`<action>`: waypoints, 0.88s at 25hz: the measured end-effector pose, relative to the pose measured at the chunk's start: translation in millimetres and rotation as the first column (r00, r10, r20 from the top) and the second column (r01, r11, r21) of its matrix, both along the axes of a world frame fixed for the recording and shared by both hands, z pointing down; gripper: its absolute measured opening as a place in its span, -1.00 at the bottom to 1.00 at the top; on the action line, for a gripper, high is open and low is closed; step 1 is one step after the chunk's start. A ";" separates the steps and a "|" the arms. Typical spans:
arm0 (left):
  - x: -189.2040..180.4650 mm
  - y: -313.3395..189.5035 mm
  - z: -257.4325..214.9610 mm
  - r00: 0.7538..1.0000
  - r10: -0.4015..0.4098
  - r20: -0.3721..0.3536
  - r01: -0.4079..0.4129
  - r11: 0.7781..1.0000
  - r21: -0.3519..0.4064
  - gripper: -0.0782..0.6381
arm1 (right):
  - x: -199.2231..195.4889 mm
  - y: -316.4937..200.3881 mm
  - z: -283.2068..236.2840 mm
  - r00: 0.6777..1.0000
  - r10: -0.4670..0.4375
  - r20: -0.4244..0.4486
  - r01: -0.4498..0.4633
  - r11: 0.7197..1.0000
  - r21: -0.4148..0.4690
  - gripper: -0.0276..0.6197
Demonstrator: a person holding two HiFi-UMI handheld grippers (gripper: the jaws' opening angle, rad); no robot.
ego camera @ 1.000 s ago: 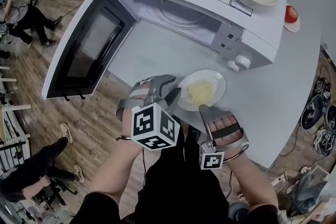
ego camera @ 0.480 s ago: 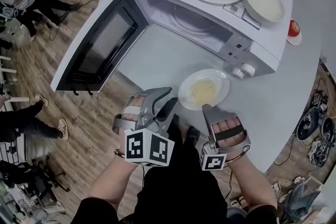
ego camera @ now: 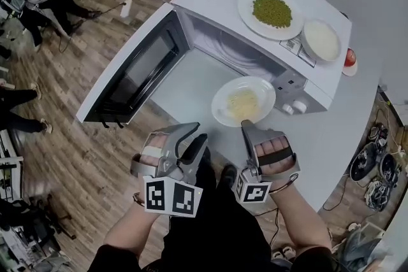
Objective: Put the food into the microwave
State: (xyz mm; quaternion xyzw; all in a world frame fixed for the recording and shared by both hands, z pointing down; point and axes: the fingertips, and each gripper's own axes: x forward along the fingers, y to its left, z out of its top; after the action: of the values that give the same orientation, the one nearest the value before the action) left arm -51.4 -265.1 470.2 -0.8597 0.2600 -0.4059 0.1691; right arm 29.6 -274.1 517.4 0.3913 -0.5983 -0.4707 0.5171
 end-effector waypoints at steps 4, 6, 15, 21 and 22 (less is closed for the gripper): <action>-6.6 -9.7 -1.3 1.000 0.027 0.000 -0.027 1.000 -0.010 -0.41 | -7.2 -26.2 -8.3 1.000 0.027 0.008 -0.027 1.000 0.006 -0.84; -8.6 -15.7 -0.7 0.999 0.043 -0.002 -0.043 0.999 -0.018 -0.41 | -11.1 -41.1 -8.4 0.999 0.045 0.013 -0.045 0.999 0.003 -0.84; -1.5 -39.5 13.0 0.989 0.150 -0.007 -0.150 0.987 -0.063 -0.41 | -8.4 -113.0 14.8 0.984 0.172 0.054 -0.170 0.984 -0.043 -0.84; 1.2 -51.7 25.0 0.975 0.221 -0.004 -0.220 0.970 -0.106 -0.41 | -0.3 -147.0 34.6 0.961 0.265 0.077 -0.258 0.962 -0.095 -0.83; 0.7 -53.8 26.4 0.974 0.228 0.000 -0.227 0.968 -0.111 -0.41 | 1.4 -152.1 36.7 0.957 0.278 0.079 -0.270 0.958 -0.101 -0.83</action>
State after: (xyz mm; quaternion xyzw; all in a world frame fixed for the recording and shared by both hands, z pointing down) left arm -50.7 -319.0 496.6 -0.8893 0.1358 -0.4028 0.1687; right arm 30.9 -426.2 554.1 0.4685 -0.5819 -0.3486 0.5660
